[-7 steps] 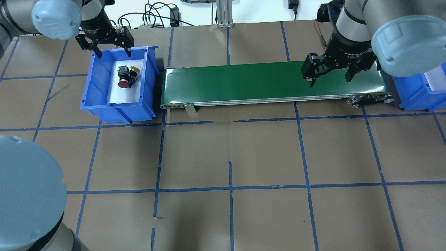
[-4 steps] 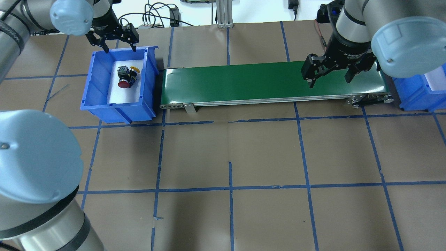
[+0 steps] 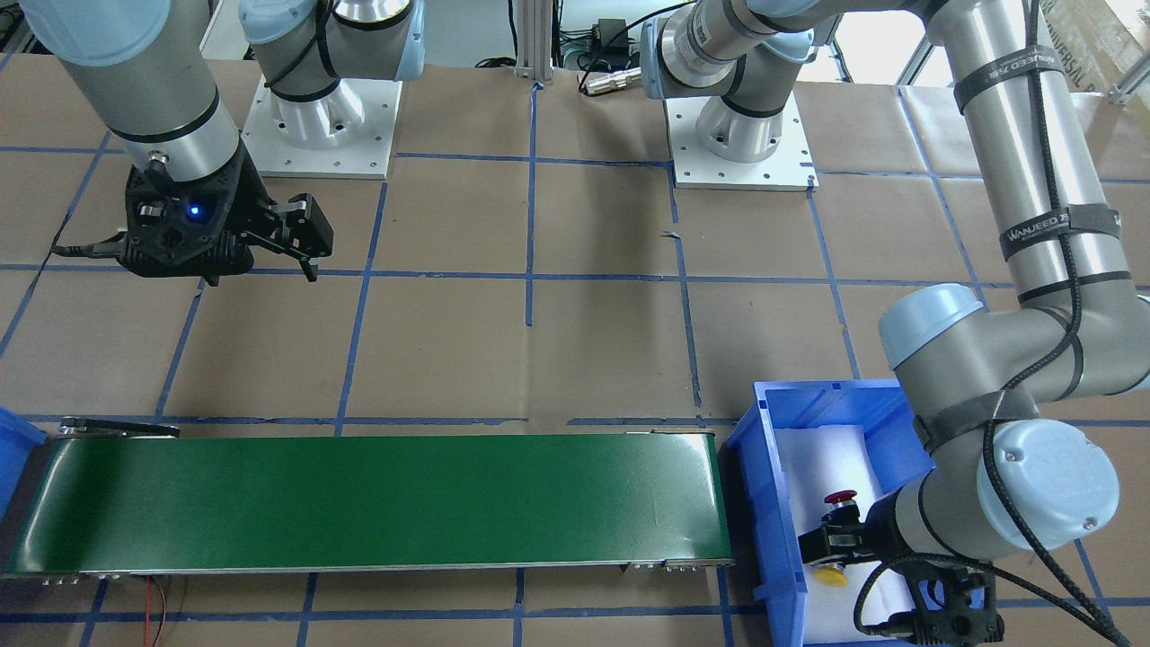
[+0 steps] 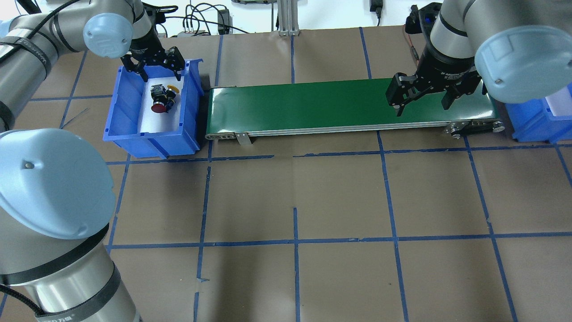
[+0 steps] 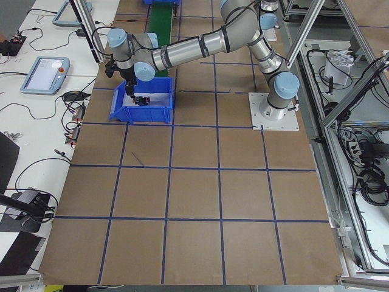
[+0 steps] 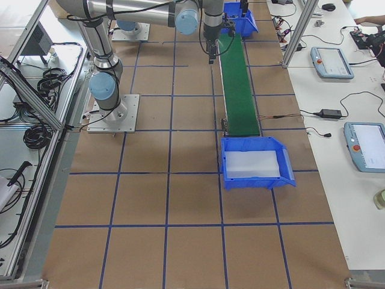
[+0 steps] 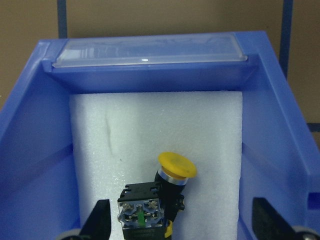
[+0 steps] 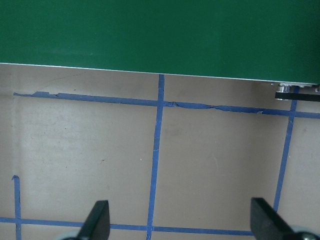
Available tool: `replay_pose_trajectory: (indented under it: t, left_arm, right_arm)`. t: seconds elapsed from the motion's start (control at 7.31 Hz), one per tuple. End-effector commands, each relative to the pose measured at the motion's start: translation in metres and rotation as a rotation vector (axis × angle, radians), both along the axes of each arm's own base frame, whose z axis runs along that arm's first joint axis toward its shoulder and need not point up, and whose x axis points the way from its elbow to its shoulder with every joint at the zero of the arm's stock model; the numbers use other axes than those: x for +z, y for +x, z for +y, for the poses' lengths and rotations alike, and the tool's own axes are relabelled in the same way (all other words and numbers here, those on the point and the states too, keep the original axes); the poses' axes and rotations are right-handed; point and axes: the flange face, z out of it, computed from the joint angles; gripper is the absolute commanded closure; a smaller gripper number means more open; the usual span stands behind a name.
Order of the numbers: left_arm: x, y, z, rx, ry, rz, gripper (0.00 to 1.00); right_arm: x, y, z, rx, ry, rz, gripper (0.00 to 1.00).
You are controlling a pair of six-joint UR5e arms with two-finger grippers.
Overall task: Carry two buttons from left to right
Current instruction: 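Lower the left gripper into the blue bin onto the red-capped button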
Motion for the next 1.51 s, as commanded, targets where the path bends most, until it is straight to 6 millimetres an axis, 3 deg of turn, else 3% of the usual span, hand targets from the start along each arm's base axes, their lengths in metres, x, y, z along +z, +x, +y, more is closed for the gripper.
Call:
replay_pose_trajectory:
  t: [0.0,0.96,1.1,1.37]
  left_arm:
    - [-0.003,0.028,0.006,0.001,0.015,0.008,0.00]
    - [-0.036,0.022,0.018,0.001,0.070,0.021,0.00]
    - [-0.040,0.021,0.018,0.001,0.057,0.018,0.07]
    - [-0.038,0.018,0.016,0.001,0.031,0.014,0.67]
  right_arm:
    - [-0.002,0.000,-0.002,0.015,0.000,0.002,0.00]
    - [-0.002,0.000,-0.002,0.012,-0.005,0.000,0.00]
    - [-0.002,0.000,-0.002,0.012,-0.005,0.000,0.00]
    - [-0.002,0.000,-0.002,0.012,-0.005,0.000,0.00]
